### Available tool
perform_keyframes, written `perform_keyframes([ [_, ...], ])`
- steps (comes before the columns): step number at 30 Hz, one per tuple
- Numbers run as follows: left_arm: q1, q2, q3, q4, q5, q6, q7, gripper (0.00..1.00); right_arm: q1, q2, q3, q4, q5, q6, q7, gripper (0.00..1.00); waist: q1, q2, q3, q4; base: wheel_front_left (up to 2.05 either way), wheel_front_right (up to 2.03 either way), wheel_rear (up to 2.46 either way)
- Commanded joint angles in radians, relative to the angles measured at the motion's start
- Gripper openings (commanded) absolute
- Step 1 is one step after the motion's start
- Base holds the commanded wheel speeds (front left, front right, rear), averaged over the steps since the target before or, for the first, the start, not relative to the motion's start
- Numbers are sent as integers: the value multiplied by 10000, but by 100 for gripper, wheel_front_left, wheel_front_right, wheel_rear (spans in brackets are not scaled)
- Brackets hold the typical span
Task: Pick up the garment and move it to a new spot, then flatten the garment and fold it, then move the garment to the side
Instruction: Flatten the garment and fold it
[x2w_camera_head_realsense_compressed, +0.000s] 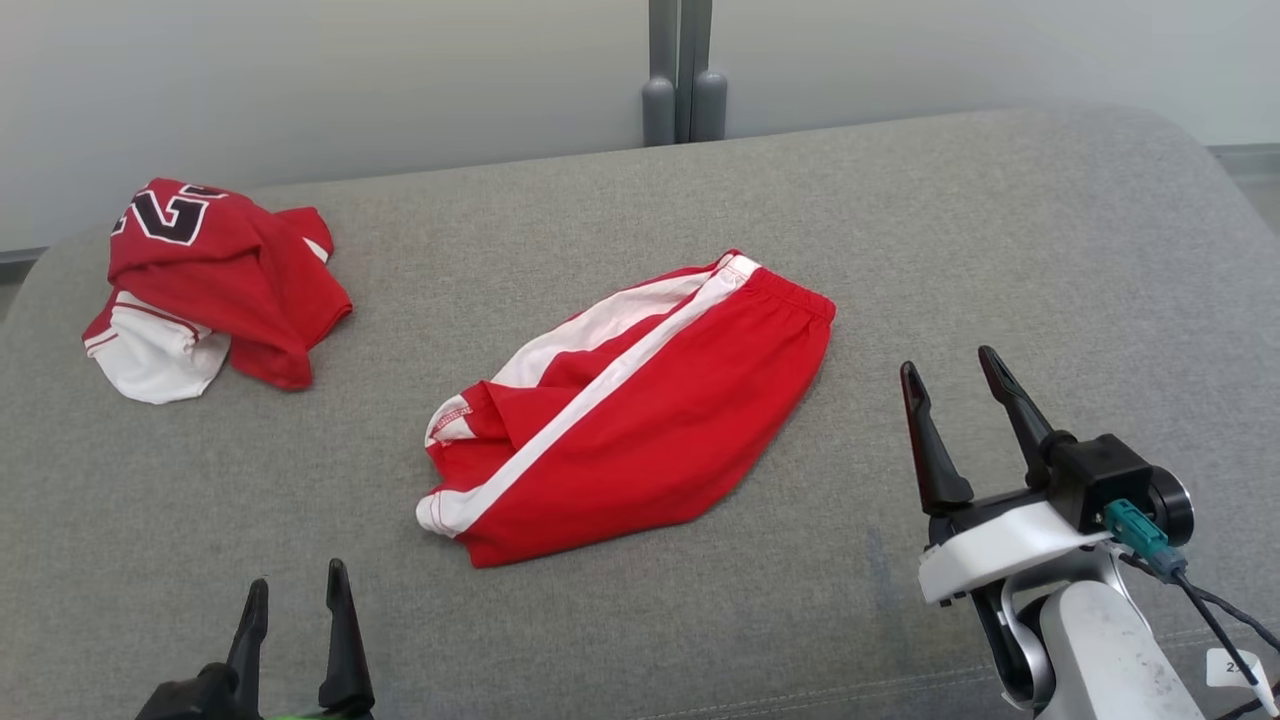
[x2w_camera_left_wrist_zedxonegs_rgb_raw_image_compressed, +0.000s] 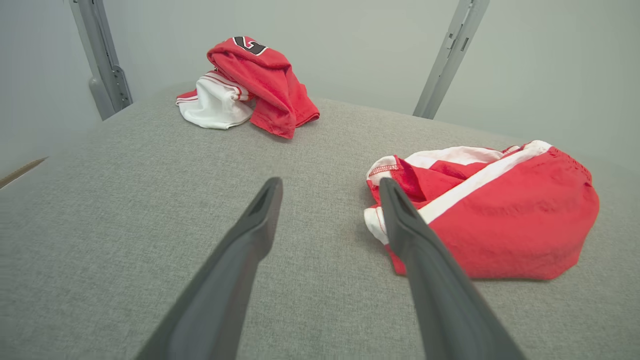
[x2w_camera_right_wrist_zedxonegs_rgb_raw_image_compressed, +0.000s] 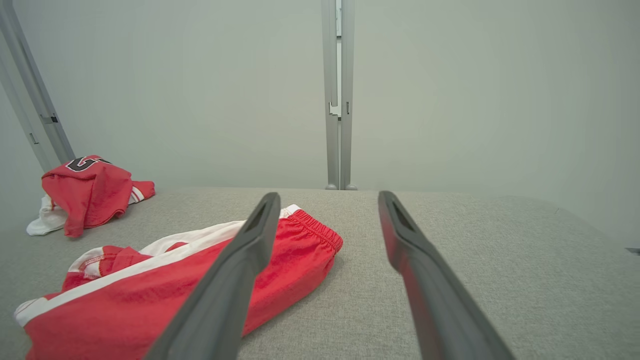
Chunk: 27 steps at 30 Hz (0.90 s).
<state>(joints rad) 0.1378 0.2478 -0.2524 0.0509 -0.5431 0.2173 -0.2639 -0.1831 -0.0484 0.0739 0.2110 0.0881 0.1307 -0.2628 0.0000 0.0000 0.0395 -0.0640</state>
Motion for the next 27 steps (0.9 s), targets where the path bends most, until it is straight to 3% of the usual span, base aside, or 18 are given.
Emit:
perform_keyframes([
  [1,228,-85,194,-36,187,-118,-3,100,139,-34,26,5,74,1,-36,100,0,0,-251,-93,0,0,0],
  [12,807,-884,1383,135,1055,-935,-3,100,295,-36,144,20,214,1,-36,100,0,0,-410,-216,0,0,0],
  [27,673,-1378,1978,489,1836,-1537,-2,100,325,-36,151,131,158,1,-36,100,0,0,-408,-191,0,0,0],
])
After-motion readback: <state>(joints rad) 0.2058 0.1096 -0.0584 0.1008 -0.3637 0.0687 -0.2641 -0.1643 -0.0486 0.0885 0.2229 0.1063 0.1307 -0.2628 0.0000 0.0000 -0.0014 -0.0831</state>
